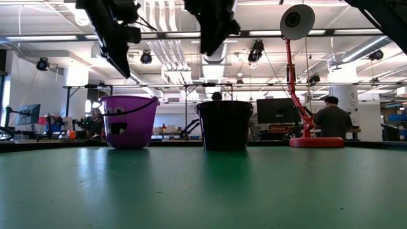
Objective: Sort candy
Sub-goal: Return to Home Position
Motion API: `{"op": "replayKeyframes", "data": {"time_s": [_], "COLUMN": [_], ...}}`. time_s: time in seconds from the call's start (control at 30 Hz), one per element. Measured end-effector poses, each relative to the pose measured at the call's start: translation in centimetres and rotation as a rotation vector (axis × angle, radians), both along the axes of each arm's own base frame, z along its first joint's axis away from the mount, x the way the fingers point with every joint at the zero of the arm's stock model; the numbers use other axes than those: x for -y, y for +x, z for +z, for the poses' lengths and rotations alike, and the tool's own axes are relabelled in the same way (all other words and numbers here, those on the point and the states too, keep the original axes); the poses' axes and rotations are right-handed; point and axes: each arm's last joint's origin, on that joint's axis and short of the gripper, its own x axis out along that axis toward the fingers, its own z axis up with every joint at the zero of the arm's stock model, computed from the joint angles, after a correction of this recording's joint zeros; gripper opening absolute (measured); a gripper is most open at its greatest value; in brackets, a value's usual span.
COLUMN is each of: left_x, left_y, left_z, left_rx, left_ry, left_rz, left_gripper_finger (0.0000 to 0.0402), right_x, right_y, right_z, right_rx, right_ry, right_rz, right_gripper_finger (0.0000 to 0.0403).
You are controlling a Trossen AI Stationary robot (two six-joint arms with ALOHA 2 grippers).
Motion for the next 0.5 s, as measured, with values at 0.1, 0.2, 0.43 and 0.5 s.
{"op": "replayKeyframes", "data": {"time_s": [0.1,0.2,0.43,0.5], "left_x": [0.9,2.4,6.9,8.2], "left_y": [-0.9,-2.5,-7.2,-8.6], "left_z": [1.1,2.9,6.6,7.4], "left_rx": [0.043,0.128,0.380,0.440], "left_ry": [0.020,0.059,0.137,0.167], "left_rz": [-0.006,-0.013,-0.060,-0.057], "left_gripper_finger": [0.0089,0.0089,0.0089,0.0089], "right_x": [-0.5,-1.4,-4.5,-5.4], "right_y": [-1.1,-2.8,-7.3,-8.8], "right_z": [0.1,1.4,6.7,8.1], "right_rx": [-0.083,-0.120,0.029,0.076], "right_ry": [-0.040,-0.165,-0.237,-0.232], "right_rz": [-0.039,-0.103,-0.101,-0.075], "right_gripper_finger": [0.0142,0.0137,0.0136,0.0138]}}
